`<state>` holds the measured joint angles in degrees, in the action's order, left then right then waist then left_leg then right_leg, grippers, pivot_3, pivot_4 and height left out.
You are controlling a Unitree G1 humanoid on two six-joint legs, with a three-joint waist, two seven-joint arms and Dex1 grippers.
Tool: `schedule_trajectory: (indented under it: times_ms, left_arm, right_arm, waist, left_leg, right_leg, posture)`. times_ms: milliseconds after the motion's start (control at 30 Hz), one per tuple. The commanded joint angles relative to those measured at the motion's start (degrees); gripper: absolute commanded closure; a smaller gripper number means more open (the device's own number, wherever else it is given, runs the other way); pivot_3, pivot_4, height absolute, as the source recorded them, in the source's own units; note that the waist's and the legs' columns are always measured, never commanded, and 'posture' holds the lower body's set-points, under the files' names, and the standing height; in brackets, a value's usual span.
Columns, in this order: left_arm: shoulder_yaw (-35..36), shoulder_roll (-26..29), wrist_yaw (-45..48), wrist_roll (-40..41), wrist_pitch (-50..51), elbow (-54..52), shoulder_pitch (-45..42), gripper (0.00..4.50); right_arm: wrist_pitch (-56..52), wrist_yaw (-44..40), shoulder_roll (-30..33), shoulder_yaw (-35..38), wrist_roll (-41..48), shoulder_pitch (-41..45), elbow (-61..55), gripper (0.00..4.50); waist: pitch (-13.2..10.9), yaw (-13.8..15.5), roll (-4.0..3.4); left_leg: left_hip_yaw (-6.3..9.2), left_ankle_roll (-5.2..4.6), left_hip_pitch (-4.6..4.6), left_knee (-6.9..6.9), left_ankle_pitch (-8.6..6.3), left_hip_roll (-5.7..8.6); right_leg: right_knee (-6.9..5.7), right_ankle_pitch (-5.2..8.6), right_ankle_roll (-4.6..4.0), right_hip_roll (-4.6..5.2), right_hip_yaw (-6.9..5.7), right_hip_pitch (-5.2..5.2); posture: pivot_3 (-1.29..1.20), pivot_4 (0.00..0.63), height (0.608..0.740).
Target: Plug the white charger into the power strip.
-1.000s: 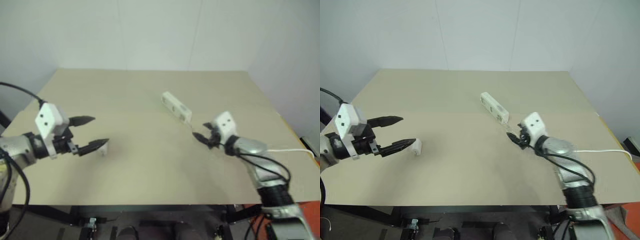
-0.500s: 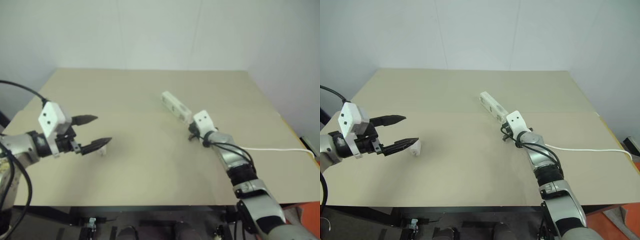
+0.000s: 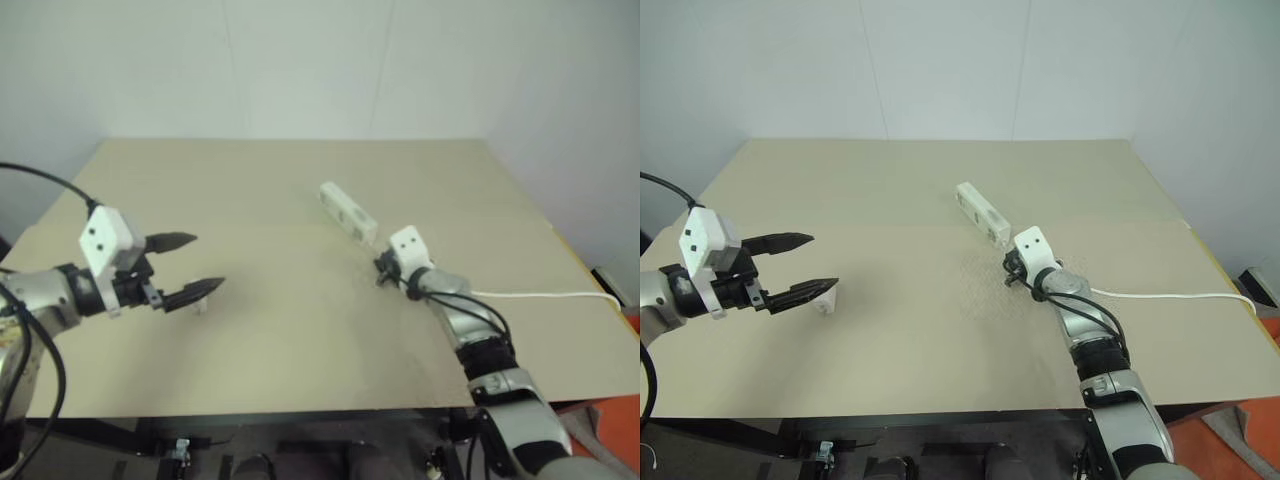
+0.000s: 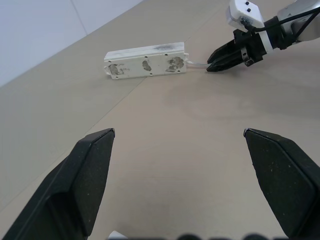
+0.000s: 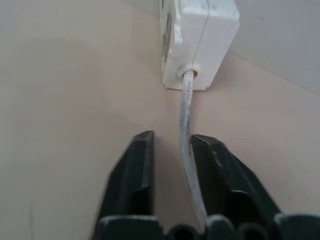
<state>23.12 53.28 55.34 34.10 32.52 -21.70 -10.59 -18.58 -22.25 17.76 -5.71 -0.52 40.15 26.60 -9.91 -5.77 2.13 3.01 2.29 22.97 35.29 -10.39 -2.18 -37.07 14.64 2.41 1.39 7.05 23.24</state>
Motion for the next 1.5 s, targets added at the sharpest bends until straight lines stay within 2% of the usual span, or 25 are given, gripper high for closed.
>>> schedule_trajectory:
  times_ms: [33, 133, 233, 333, 500, 533, 567, 633, 667, 800, 867, 967, 1100, 1133, 1200, 1300, 1367, 1433, 1500]
  left_arm:
    - [0.43, 0.02, 0.40, 0.67, -1.48, -0.47, -0.19, 0.00]
    - [0.37, -0.13, 0.47, 0.62, -1.53, -0.50, -0.13, 0.00]
    - [0.33, -0.28, 0.50, 0.64, -1.50, -0.60, -0.07, 0.00]
    - [0.05, -0.45, 0.58, 0.52, -1.63, -0.52, -0.15, 0.00]
    - [-0.04, -0.63, 0.48, 0.68, -1.52, -0.91, -0.12, 0.00]
    - [-0.09, -0.69, 0.44, 0.67, -1.51, -0.97, -0.10, 0.00]
    - [-0.15, -0.77, 0.38, 0.63, -1.54, -1.01, -0.06, 0.00]
    - [-0.24, -0.93, 0.26, 0.69, -1.48, -1.17, -0.07, 0.00]
    - [-0.33, -1.03, 0.22, 0.72, -1.48, -1.13, -0.16, 0.00]
    - [-0.76, -1.25, 0.34, 0.71, -1.64, -0.78, -0.50, 0.00]
    - [-1.22, -1.23, 0.70, 0.62, -1.86, -0.41, -0.78, 0.00]
    - [-1.65, -1.18, 0.91, 0.50, -2.09, 0.09, -1.21, 0.00]
    - [-1.82, -1.17, 0.96, 0.64, -2.24, 0.19, -1.27, 0.00]
    - [-1.78, -1.20, 0.86, 0.70, -2.20, 0.01, -1.14, 0.00]
    - [-1.66, -1.25, 0.71, 0.82, -2.09, -0.24, -0.97, 0.00]
    - [-1.44, -1.24, 0.53, 0.96, -1.93, -0.51, -0.79, 0.00]
    - [-1.32, -1.21, 0.51, 1.02, -1.91, -0.63, -0.72, 0.00]
    - [-1.14, -1.14, 0.40, 1.11, -1.78, -0.80, -0.69, 0.00]
    - [-1.08, -1.02, 0.37, 1.18, -1.70, -0.77, -0.87, 0.00]
  right_arm:
    - [4.11, 2.20, -0.33, 1.09, -1.10, 1.88, 2.30, 1.57]
    - [4.67, 3.35, -1.14, 1.00, -1.45, 3.16, 5.57, 0.55]
    - [1.19, 2.96, -2.12, 1.12, -0.89, 5.32, 9.49, 0.55]
    - [0.28, 1.79, -3.18, 2.09, 0.63, 7.39, 12.87, 1.27]
    - [0.06, -0.25, -3.63, 3.01, 1.81, 7.85, 11.94, 3.00]
    - [-0.04, -0.46, -3.53, 3.03, 1.79, 7.65, 11.61, 3.22]
    - [0.11, -0.75, -3.33, 2.91, 1.68, 7.32, 11.14, 3.67]
    - [2.17, -2.04, -2.68, 2.28, 1.28, 6.09, 9.48, 4.23]
    - [9.61, -2.20, -1.44, 0.56, -0.87, 3.90, 6.63, 4.48]
    - [35.88, -1.66, 2.81, -3.60, -6.83, -1.92, 0.80, 4.48]
    - [47.15, -7.16, 5.44, -4.69, -4.82, -5.53, -1.99, 4.48]
    - [58.96, -15.60, 10.07, -7.48, -3.13, -8.98, -2.22, 4.48]
    - [68.85, -23.21, 15.50, -10.79, -4.25, -9.49, 3.46, 4.48]
    - [70.14, -24.30, 16.85, -11.59, -5.92, -8.74, 5.84, 3.76]
    - [71.28, -23.98, 18.19, -12.43, -9.23, -7.08, 9.35, 3.24]
    - [72.24, -22.59, 18.92, -12.78, -11.75, -4.89, 12.89, 2.20]
    - [72.47, -23.76, 19.24, -12.38, -10.11, -4.41, 13.77, 1.44]
    - [69.89, -28.71, 19.93, -11.29, -3.27, -5.18, 12.19, 0.73]
    - [62.66, -36.29, 20.84, -10.12, 6.71, -7.33, 6.82, 0.05]
  waist:
    - [0.00, 0.05, 0.00]
    - [0.00, 0.05, 0.00]
    - [0.00, -0.10, 0.00]
    - [0.00, -0.18, 0.00]
    - [0.00, -0.10, 0.00]
    - [0.00, -0.10, 0.00]
    - [0.00, -0.12, 0.00]
    - [0.00, -0.20, 0.00]
    - [0.00, -0.14, 0.00]
    - [-0.02, 0.02, -0.03]
    - [-0.02, -0.06, -0.03]
    - [-0.02, -0.24, -0.03]
    - [-0.03, -0.18, -0.01]
    - [-0.03, -0.17, -0.01]
    - [-0.03, -0.07, -0.01]
    - [-0.03, -0.11, 0.00]
    - [-0.04, 0.03, 0.01]
    - [-0.05, 0.20, 0.02]
    - [-0.07, 0.46, 0.04]
  left_leg:
    - [0.00, 0.00, 0.00, 0.00, 0.00, 0.00]
    - [-0.01, 0.00, 0.01, 0.00, 0.00, 0.02]
    - [0.00, 0.00, 0.00, 0.00, 0.00, 0.01]
    - [0.00, 0.00, -0.04, 0.00, 0.00, 0.00]
    - [0.01, 0.00, -0.01, 0.00, 0.00, 0.02]
    - [0.00, 0.00, -0.01, 0.00, 0.00, 0.02]
    - [0.00, 0.00, -0.01, 0.00, 0.00, 0.02]
    - [0.00, 0.00, -0.01, -0.01, 0.00, 0.01]
    - [0.01, 0.00, -0.02, -0.02, 0.00, 0.00]
    - [0.00, 0.00, 0.10, -0.09, 0.00, 0.03]
    - [-0.03, 0.00, 0.18, -0.08, 0.00, 0.06]
    - [-0.03, 0.00, 0.16, -0.08, 0.00, 0.03]
    - [-0.05, 0.00, -0.08, -0.08, 0.00, 0.04]
    - [-0.05, 0.00, -0.12, -0.04, 0.00, 0.03]
    - [-0.05, -0.01, -0.16, 0.03, 0.01, 0.04]
    - [-0.05, -0.07, -0.25, 0.08, 0.06, 0.05]
    - [-0.05, -0.07, -0.49, 0.07, 0.05, 0.03]
    - [-0.03, -0.07, -0.66, 0.03, 0.05, 0.03]
    - [-0.01, -0.08, -0.66, 0.03, 0.05, 0.05]
  right_leg:
    - [0.00, 0.00, 0.00, 0.00, 0.00, 0.00]
    - [0.01, 0.00, 0.00, 0.02, 0.00, -0.01]
    - [0.01, -0.01, -0.01, 0.01, 0.01, -0.01]
    - [-0.02, -0.03, -0.05, 0.00, 0.01, -0.03]
    - [-0.01, -0.04, -0.06, 0.01, -0.01, -0.04]
    - [0.00, -0.04, -0.06, 0.01, 0.00, -0.04]
    - [0.00, -0.04, -0.06, 0.01, 0.00, -0.04]
    - [0.00, -0.04, -0.06, 0.00, 0.00, -0.02]
    - [0.00, -0.04, -0.06, -0.01, 0.00, -0.01]
    - [0.05, -0.02, -0.05, 0.03, -0.02, 0.07]
    - [0.06, -0.02, -0.03, 0.07, 0.01, 0.14]
    - [0.07, -0.03, -0.04, 0.05, 0.02, 0.12]
    - [0.03, -0.02, -0.03, 0.06, 0.02, -0.09]
    - [0.03, 0.02, 0.03, 0.05, 0.03, -0.12]
    - [0.01, 0.07, 0.12, 0.05, 0.04, -0.17]
    - [-0.02, 0.06, 0.13, 0.05, 0.05, -0.25]
    - [-0.02, 0.08, 0.14, 0.02, 0.07, -0.47]
    - [0.00, 0.14, 0.10, 0.02, 0.04, -0.69]
    - [0.04, 0.15, 0.11, 0.05, 0.03, -0.76]
  posture:
    - [0.00, 0.150, 0.740]
    - [0.00, 0.150, 0.740]
    - [0.00, 0.150, 0.740]
    - [0.00, 0.150, 0.740]
    - [0.00, 0.150, 0.740]
    - [0.00, 0.150, 0.740]
    - [0.00, 0.150, 0.740]
    - [0.00, 0.150, 0.740]
    - [0.00, 0.150, 0.740]
    - [0.00, 0.150, 0.740]
    - [0.00, 0.150, 0.740]
    - [0.00, 0.150, 0.740]
    - [0.00, 0.150, 0.740]
    - [0.00, 0.150, 0.740]
    - [0.00, 0.150, 0.740]
    - [0.00, 0.150, 0.740]
    - [0.00, 0.150, 0.740]
    - [0.00, 0.150, 0.740]
    - [0.00, 0.150, 0.740]
